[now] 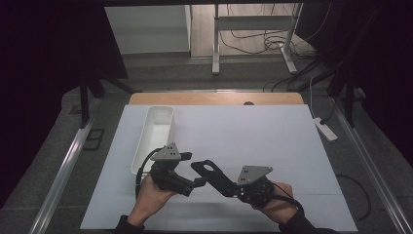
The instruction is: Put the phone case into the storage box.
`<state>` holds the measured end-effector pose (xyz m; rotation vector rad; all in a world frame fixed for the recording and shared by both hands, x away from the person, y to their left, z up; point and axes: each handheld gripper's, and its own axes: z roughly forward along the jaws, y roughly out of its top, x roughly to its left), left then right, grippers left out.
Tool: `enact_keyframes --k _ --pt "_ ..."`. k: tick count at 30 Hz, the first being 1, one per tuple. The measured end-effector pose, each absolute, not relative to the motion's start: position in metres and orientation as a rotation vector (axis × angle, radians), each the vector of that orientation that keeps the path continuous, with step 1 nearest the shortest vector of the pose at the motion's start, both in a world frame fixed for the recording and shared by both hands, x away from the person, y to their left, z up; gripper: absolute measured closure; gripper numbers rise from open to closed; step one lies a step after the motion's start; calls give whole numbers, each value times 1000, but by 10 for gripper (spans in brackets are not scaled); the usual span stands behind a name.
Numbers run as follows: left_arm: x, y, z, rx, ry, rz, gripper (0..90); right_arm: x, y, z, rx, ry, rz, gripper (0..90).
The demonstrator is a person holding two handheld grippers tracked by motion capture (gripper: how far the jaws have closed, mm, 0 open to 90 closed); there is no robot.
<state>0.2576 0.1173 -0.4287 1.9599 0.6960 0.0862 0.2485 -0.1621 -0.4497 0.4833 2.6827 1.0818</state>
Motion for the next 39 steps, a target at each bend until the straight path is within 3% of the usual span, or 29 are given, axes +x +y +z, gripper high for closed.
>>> enact_keyframes --k 25,28,32,39 --pt "253 124 -434 1943 632 116 18 255 -186 -452 540 2763 1404 849" --pt "251 123 -433 1964 622 138 81 255 -186 -452 538 2762 1412 849" --pt "250 123 -432 1957 602 104 293 254 -186 -452 532 2758 1406 849" --pt "251 125 -432 1941 605 80 499 253 -184 -452 521 2748 1397 848"
